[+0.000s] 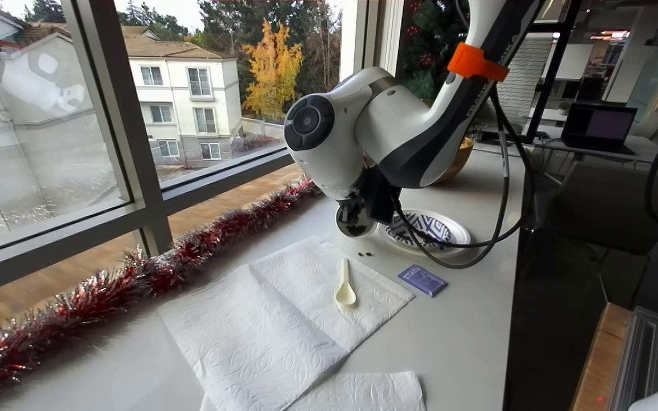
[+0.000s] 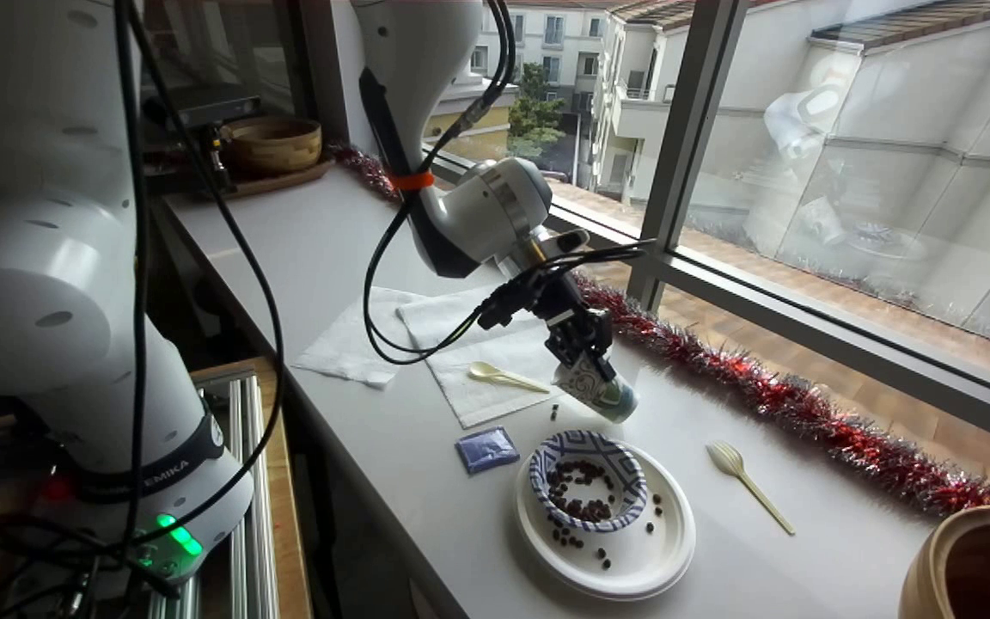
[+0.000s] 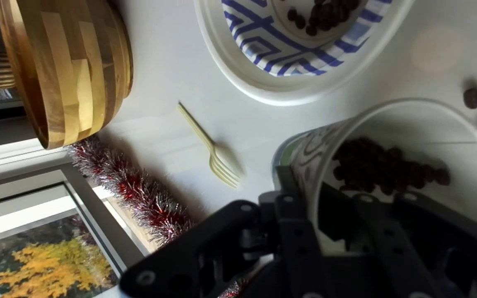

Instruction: Put the cup upright

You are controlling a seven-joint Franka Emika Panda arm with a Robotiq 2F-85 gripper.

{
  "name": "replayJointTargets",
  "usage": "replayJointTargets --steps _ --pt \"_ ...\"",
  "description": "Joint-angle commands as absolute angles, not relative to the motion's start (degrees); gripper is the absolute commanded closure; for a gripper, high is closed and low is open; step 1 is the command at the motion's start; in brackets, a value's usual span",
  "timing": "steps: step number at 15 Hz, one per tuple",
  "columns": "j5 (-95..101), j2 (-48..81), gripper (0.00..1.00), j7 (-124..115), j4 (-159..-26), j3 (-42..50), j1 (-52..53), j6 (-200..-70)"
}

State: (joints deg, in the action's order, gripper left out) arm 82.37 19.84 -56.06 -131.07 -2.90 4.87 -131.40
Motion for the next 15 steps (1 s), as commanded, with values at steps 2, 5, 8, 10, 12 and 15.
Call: replayJointTargets --steps 2,5,8,10,12,15 --pt "80.69 15.59 0.95 -55.52 -134.80 -3.16 2.77 -133.66" --pt "78.65 13.19 0.97 -53.83 -136.90 -2.56 0.26 -139.10" --pt "75.88 10.12 0.98 -51.78 -139.33 -0.87 -2.99 -147.08" --pt "71.83 8.19 0.98 -48.79 -140.82 0.66 -5.30 -153.01" --pt "66.06 6.82 0.98 -44.71 -142.04 1.26 -8.17 -158.21" --pt "54.84 6.36 0.98 -36.04 -143.47 1.16 -11.71 -165.53"
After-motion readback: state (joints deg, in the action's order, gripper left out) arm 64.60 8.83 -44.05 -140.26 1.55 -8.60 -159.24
